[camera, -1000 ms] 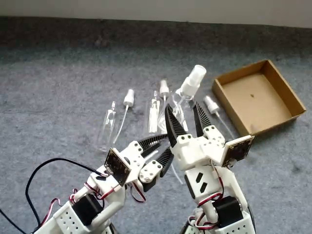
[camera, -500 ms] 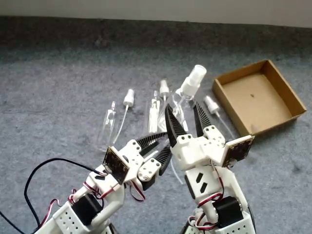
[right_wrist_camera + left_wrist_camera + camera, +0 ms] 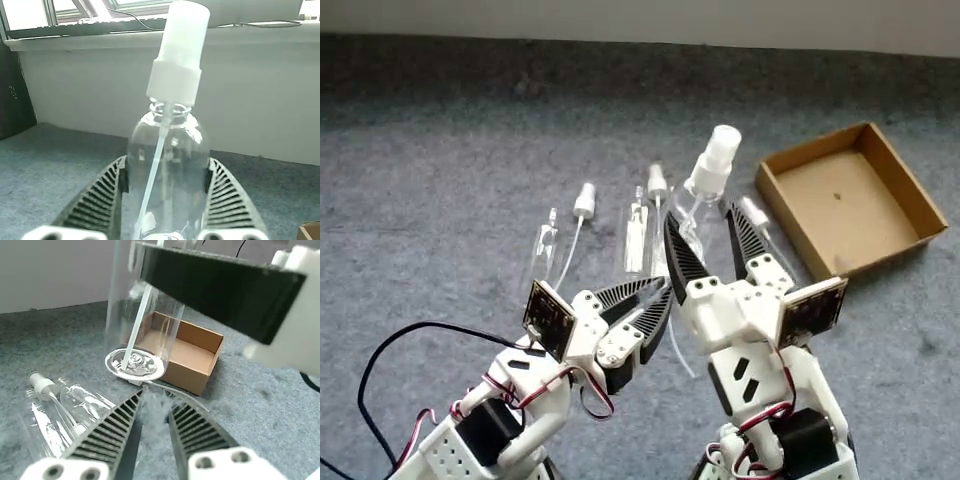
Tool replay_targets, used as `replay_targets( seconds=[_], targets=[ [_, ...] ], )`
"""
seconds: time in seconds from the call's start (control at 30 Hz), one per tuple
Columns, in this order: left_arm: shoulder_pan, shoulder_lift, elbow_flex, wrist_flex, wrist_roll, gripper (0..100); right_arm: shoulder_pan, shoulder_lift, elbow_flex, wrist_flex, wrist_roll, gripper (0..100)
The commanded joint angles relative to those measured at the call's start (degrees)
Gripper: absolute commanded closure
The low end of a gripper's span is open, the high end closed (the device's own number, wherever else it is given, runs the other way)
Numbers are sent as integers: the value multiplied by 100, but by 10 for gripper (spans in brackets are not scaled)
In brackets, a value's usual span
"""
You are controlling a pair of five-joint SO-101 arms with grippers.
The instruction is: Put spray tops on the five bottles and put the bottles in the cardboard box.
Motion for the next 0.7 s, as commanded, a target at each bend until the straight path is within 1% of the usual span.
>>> replay_targets(
  seconds=[0.0, 0.07, 0.13, 0.3, 0.4, 0.57, 0.67],
  targets=[
    [303, -57, -365, 44, 79, 994, -13, 927, -1068, 48, 70, 925],
    [549, -48, -365, 26, 62, 994, -13, 1314, -1358, 31, 70, 925],
    [655, -4, -338, 18, 53, 994, -22, 1596, -1543, 22, 62, 925],
    [690, -4, -549, 9, 53, 994, -48, 1789, -1613, 4, 62, 925],
    [690, 4, -716, 9, 53, 994, -48, 1789, -1596, -295, 62, 925],
    [673, 4, -620, -422, 53, 994, -48, 1771, -1604, -303, 62, 925],
    [699, 4, -593, -519, 53, 994, -48, 1798, -1604, -303, 62, 925]
  ],
)
